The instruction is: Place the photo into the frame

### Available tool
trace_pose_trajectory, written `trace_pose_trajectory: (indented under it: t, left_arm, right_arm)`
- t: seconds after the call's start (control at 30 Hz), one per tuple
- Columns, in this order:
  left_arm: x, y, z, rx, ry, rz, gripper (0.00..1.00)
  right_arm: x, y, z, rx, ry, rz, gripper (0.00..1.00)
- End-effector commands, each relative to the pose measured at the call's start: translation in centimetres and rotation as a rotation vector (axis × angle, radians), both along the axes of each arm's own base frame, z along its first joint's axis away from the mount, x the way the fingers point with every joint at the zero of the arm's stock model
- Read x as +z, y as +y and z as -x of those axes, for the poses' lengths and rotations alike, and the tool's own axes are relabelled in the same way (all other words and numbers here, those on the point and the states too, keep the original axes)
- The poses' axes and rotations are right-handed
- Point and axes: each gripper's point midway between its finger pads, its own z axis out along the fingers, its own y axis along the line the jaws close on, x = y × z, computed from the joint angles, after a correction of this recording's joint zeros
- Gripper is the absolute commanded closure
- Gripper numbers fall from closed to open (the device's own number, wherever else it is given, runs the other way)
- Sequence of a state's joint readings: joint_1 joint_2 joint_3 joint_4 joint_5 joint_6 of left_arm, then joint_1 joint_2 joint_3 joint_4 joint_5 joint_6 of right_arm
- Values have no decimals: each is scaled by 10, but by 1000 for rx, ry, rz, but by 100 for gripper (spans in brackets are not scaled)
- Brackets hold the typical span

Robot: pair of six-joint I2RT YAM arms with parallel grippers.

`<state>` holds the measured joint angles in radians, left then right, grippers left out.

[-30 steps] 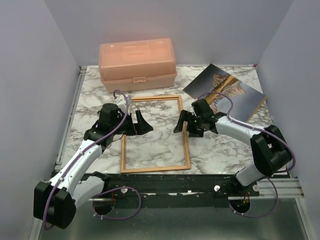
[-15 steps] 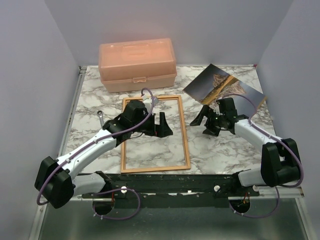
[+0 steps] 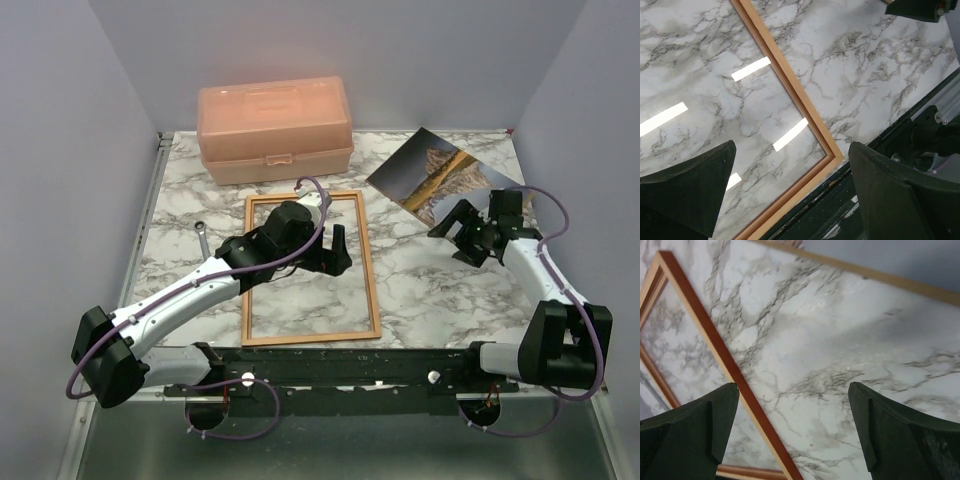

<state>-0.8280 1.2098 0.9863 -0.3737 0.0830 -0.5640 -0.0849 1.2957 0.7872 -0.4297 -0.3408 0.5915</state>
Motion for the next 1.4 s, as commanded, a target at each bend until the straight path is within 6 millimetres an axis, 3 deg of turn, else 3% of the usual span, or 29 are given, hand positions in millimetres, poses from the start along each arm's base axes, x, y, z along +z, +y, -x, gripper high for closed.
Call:
trace_pose_trajectory:
  t: [0.0,0.13,0.27,0.77,0.93,1.07,1.37]
  left_arm:
    - [4,11,-5,38,-51,-37,2]
    - [1,13,-5,36,-52,-47,2]
    - [-3,18,-8,57,-63,-82,2]
    - [-18,24,-11,59,-53,-145,1]
    - [-21,24,-11,61,-51,-152,1]
    - [-23,25,-11,60,-51,-159,2]
    - [-23,25,-12,64,-52,-158,2]
  right_arm:
    - [13,-54,-6,-148,21,207,0]
    - [24,-94,-13,-284,45,378,0]
    - [24,-114,-21,-342,87,469,0]
    - [-41,-137,-52,-376,279,555,0]
    - [-72,-134,-53,-343,352,549,2]
    - [-90,-123,-52,-297,378,493,9]
    - [-118,-83,-21,-184,402,319,25]
